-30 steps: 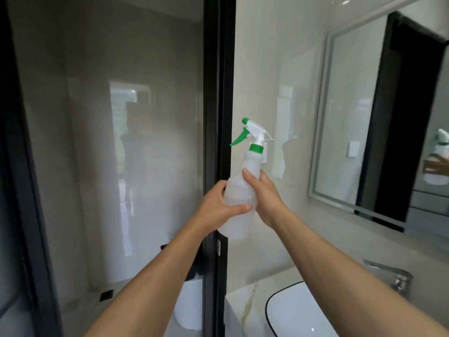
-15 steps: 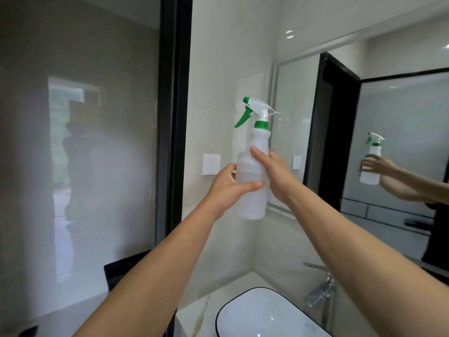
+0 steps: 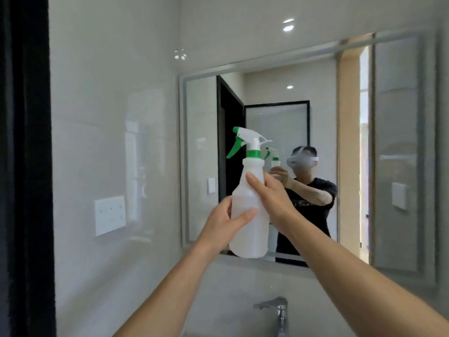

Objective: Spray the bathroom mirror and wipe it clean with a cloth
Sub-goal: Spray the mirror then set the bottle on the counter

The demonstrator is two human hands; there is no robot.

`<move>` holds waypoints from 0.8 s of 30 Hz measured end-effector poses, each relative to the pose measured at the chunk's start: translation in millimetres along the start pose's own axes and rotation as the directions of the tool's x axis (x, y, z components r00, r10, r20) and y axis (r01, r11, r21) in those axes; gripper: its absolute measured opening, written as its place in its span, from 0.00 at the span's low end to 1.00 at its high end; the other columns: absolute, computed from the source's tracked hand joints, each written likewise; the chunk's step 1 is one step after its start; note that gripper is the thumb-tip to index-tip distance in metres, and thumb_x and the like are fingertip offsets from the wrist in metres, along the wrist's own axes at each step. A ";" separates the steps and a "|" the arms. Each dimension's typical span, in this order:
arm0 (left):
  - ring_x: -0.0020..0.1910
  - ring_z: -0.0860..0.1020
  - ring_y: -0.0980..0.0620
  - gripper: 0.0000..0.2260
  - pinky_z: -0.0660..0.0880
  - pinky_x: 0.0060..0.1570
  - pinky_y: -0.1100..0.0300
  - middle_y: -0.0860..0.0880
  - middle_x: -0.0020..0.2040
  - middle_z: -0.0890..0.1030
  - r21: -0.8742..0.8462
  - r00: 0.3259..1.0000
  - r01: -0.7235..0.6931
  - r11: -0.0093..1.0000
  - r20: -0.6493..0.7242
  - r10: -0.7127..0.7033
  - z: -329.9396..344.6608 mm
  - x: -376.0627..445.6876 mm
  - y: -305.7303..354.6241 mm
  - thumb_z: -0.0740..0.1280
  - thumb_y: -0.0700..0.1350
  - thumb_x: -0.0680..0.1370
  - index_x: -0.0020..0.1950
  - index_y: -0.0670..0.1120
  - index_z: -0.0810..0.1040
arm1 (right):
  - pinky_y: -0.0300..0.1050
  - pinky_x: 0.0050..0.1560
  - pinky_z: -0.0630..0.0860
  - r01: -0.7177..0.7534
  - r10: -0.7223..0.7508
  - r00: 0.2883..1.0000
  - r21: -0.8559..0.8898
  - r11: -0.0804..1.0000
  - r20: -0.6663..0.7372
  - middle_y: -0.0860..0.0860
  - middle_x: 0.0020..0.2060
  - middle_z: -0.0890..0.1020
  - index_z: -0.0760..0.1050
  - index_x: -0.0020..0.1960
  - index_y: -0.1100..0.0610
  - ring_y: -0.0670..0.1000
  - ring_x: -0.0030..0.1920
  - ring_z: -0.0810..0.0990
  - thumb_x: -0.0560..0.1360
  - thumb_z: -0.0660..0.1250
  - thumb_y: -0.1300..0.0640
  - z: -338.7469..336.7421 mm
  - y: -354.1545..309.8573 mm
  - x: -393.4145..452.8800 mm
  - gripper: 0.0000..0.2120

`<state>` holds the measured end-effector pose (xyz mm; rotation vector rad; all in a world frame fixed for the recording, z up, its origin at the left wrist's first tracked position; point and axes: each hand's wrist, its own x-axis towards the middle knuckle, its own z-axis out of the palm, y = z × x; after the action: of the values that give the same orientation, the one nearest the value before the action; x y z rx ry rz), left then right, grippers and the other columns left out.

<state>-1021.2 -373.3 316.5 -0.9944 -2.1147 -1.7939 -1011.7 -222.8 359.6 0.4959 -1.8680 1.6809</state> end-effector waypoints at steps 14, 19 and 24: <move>0.38 0.73 0.52 0.11 0.71 0.38 0.59 0.49 0.41 0.80 -0.195 0.973 -0.221 0.956 0.022 0.230 -1.3 141.1 61.2 0.65 0.51 0.80 0.51 0.47 0.84 | 0.61 0.59 0.80 -0.083 0.049 0.977 -0.161 0.983 -0.207 0.57 0.53 0.85 0.78 0.61 0.54 0.58 0.53 0.85 0.76 0.67 0.42 -58.8 -8.8 -28.9 0.20; 0.31 0.71 0.50 0.08 0.65 0.35 0.53 0.54 0.32 0.77 -0.309 0.962 -0.233 0.922 0.064 0.265 26.9 145.6 68.6 0.67 0.51 0.76 0.46 0.48 0.83 | 0.58 0.57 0.80 -0.083 0.060 0.984 -0.131 0.988 -0.166 0.59 0.52 0.84 0.79 0.59 0.57 0.57 0.50 0.84 0.76 0.67 0.44 -71.1 -9.0 -38.7 0.20; 0.34 0.69 0.47 0.04 0.65 0.42 0.49 0.49 0.36 0.78 -0.462 0.952 -0.216 0.860 0.098 0.291 28.0 156.0 59.6 0.69 0.45 0.76 0.47 0.47 0.83 | 0.60 0.58 0.79 -0.112 0.098 0.988 -0.118 0.987 -0.117 0.62 0.54 0.83 0.77 0.60 0.59 0.61 0.52 0.83 0.76 0.67 0.43 -77.7 -7.4 -37.3 0.22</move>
<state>-1095.8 -288.4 442.5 -1.5019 -1.5691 -2.1639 -965.5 -151.0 345.2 0.2525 -1.9320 1.6117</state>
